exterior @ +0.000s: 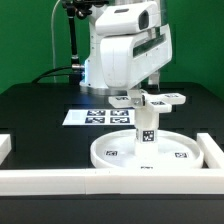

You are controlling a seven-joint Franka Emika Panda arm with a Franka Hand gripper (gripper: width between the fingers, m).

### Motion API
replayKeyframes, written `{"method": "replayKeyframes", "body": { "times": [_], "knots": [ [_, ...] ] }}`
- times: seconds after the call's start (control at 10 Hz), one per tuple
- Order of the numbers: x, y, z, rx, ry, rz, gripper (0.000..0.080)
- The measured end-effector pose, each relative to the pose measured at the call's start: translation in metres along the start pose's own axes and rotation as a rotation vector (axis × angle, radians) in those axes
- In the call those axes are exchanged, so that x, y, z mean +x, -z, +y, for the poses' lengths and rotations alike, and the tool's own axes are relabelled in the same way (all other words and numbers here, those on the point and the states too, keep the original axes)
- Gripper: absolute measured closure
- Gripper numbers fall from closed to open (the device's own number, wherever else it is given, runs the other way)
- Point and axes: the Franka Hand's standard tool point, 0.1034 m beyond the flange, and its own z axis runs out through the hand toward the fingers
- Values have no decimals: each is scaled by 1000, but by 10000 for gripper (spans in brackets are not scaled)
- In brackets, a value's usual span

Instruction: Assemble round table

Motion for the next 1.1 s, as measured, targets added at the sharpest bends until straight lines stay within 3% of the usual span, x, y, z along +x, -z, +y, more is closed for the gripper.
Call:
{"method": "replayKeyframes", "body": {
  "times": [0.1,0.7,1.1],
  "knots": [
    [0,0,0,-3,0,1,359],
    [0,0,0,-2,-57,3,359],
    [-5,-1,0,6,-594,40,357]
  ]
}}
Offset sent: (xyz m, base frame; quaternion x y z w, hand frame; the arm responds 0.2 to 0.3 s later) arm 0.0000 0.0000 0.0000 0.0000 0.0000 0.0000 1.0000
